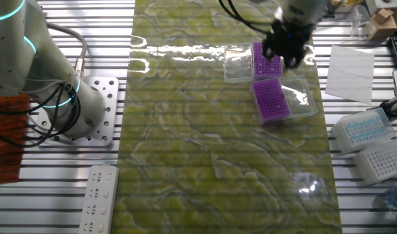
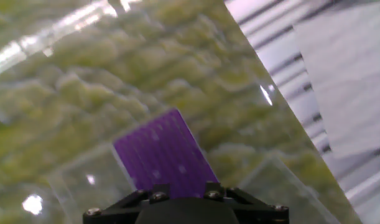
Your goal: Transfer all small pipette tips from one holder to another
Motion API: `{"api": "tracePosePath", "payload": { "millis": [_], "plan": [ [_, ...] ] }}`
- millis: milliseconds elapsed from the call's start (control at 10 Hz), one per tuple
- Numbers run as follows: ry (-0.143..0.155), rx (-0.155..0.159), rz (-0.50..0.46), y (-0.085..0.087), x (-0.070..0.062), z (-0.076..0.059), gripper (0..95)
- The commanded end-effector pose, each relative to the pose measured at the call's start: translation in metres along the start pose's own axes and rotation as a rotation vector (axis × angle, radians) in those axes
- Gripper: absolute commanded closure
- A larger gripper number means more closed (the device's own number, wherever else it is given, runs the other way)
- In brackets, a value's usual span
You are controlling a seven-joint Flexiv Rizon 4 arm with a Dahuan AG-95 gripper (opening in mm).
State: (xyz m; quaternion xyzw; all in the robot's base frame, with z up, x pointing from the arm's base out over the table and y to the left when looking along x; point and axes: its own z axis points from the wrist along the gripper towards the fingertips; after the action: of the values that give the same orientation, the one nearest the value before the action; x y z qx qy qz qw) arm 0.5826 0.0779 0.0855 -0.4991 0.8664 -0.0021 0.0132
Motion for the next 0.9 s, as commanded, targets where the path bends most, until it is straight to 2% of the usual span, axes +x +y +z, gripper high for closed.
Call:
{"api": "tracePosePath", "payload": {
  "millis": [100, 400, 900],
  "plan": [
    [-0.011, -0.003, -0.013, -0.011, 0.021, 0.004, 76.0],
    [-0.002, 0.000, -0.029, -0.018, 0.042, 0.009, 76.0],
    [-0.005, 0.005, -0.036, -0.026, 0.061, 0.019, 76.0]
  ]
}}
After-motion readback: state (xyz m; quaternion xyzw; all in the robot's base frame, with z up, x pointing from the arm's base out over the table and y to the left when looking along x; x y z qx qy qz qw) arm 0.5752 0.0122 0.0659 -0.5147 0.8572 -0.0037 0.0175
